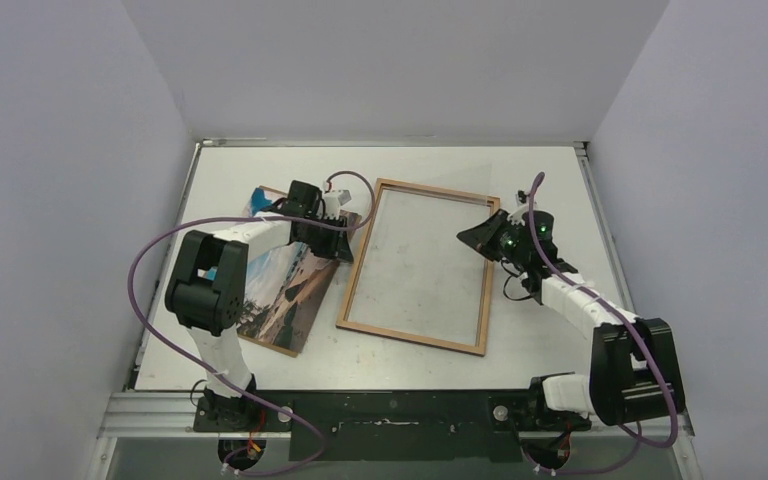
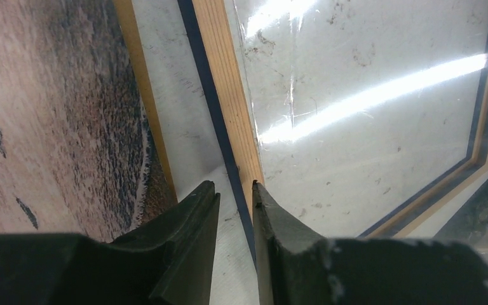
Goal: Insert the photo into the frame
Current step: Place the photo frame item in the photo frame.
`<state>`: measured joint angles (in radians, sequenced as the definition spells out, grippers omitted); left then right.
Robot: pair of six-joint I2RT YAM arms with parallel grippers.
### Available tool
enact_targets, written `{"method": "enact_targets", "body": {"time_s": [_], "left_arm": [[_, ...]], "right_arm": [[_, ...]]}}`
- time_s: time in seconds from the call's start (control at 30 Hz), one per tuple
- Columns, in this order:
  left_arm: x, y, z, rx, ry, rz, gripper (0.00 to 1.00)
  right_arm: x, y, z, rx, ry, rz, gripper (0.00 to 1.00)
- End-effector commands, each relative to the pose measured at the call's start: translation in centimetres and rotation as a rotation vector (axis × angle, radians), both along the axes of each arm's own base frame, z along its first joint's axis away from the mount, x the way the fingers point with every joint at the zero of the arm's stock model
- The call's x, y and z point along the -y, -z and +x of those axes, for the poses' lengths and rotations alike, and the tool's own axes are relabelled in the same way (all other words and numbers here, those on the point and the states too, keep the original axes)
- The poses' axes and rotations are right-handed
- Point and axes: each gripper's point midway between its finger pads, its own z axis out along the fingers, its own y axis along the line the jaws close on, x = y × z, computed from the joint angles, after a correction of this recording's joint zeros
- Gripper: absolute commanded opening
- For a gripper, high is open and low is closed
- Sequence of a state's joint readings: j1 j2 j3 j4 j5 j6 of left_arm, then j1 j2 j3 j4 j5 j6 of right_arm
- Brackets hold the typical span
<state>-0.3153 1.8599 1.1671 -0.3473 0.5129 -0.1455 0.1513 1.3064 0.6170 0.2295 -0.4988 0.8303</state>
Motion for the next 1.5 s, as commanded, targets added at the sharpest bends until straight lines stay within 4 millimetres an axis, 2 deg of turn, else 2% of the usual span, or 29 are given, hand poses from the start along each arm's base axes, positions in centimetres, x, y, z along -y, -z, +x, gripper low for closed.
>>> {"method": "enact_targets", "body": {"time_s": [0.0, 0.27, 0.33, 0.4, 0.57, 0.8, 1.1, 1.47], "left_arm": [[0.9, 0.0, 0.2, 0.024, 0.022, -0.035, 0.23], [0.8, 0.6, 0.1, -0.023, -0.008, -0.062, 0.08], [0.6, 0.4, 0.3, -0.041, -0.031, -0.095, 0.05], [0.2, -0.3, 0.8, -0.022, -0.05, -0.111, 0.05], [-1.0, -2.6, 2.4, 0.046, -0.129, -0.15, 0.08], [-2.8, -4.2, 3.7, 0.098, -0.236, -0.236, 0.07], [-3.0, -3.7, 3.4, 0.087, -0.218, -0.231, 0.07], [-1.5, -2.2, 2.2, 0.068, -0.137, -0.187, 0.09]], "right_arm": [[-1.8, -6.5, 1.1, 0.145, -0.044, 0.115, 0.05], [-4.2, -14.0, 0.3, 0.237, -0.075, 0.191, 0.05], [-4.4, -15.1, -0.1, 0.259, -0.074, 0.2, 0.05], [-4.4, -15.4, -0.4, 0.265, -0.069, 0.218, 0.05], [-4.8, -13.9, -0.6, 0.229, -0.066, 0.299, 0.05], [-4.6, -9.9, -0.1, 0.134, -0.014, 0.337, 0.05], [-3.5, -5.0, 0.2, 0.043, 0.022, 0.32, 0.05], [-1.6, -1.9, 0.6, 0.03, 0.05, 0.188, 0.05]]}}
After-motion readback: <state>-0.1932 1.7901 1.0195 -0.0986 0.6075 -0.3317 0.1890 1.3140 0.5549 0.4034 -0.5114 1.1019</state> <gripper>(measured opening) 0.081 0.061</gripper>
